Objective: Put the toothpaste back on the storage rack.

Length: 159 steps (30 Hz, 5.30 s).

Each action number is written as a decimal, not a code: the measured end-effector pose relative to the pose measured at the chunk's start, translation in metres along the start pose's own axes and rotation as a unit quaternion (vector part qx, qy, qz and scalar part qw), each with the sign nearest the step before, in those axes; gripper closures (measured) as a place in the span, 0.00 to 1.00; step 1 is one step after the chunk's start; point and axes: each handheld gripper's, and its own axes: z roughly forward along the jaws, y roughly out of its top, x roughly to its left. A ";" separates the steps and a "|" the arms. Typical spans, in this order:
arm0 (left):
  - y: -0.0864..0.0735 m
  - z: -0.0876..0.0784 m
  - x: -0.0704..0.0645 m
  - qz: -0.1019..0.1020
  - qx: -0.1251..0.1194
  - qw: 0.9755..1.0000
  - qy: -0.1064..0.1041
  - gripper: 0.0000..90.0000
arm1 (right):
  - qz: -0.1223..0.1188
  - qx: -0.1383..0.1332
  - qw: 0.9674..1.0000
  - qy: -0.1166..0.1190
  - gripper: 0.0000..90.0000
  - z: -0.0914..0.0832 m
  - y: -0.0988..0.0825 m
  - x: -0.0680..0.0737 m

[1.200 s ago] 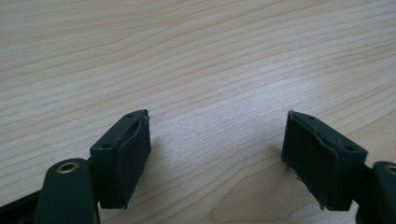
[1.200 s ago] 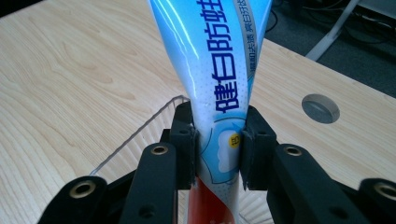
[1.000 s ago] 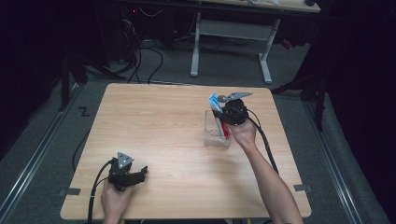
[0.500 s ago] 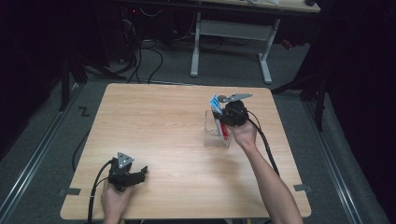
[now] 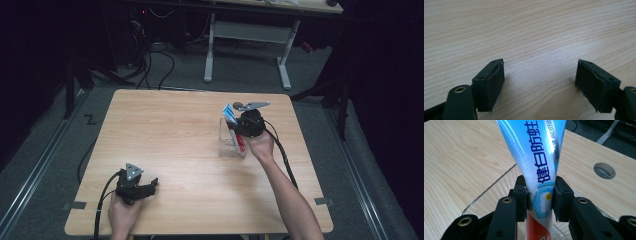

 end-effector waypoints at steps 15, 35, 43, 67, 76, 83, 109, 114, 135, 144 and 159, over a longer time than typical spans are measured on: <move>0.000 0.000 0.000 0.000 0.000 1.000 0.000 0.27 | 0.000 -0.002 1.000 0.011 0.67 -0.004 -0.001 0.005; 0.000 0.000 0.000 0.000 0.000 1.000 0.000 0.27 | 0.016 -0.045 0.999 -0.012 0.62 -0.041 0.001 -0.005; 0.000 0.000 0.000 0.000 0.000 1.000 0.000 0.27 | 0.034 -0.059 0.997 -0.019 0.63 -0.054 -0.004 -0.010; 0.000 0.000 0.000 0.000 0.000 1.000 -0.001 0.27 | 0.051 -0.088 0.995 -0.019 0.63 -0.089 -0.014 -0.021; 0.000 0.000 0.000 0.000 0.000 1.000 -0.001 0.27 | 0.048 -0.090 0.995 -0.022 0.63 -0.099 -0.016 -0.022; 0.000 0.000 0.000 0.000 0.000 1.000 -0.001 0.27 | 0.046 -0.093 0.994 -0.023 0.63 -0.107 -0.019 -0.023; 0.000 0.000 0.000 0.000 0.000 1.000 0.000 0.27 | 0.075 -0.115 0.990 -0.020 0.63 -0.132 -0.046 -0.032; 0.000 0.000 0.000 0.000 0.001 1.000 0.000 0.27 | 0.080 -0.121 0.989 -0.018 0.63 -0.139 -0.054 -0.034; 0.000 0.000 0.000 0.000 0.000 1.000 -0.001 0.27 | 0.084 -0.118 0.989 -0.018 0.62 -0.154 -0.080 -0.035; 0.000 0.000 0.000 0.000 0.000 1.000 0.000 0.27 | 0.083 -0.118 0.989 -0.017 0.62 -0.155 -0.088 -0.032; 0.000 0.000 0.000 0.000 0.000 1.000 -0.001 0.27 | 0.089 -0.114 0.989 -0.017 0.62 -0.159 -0.105 -0.029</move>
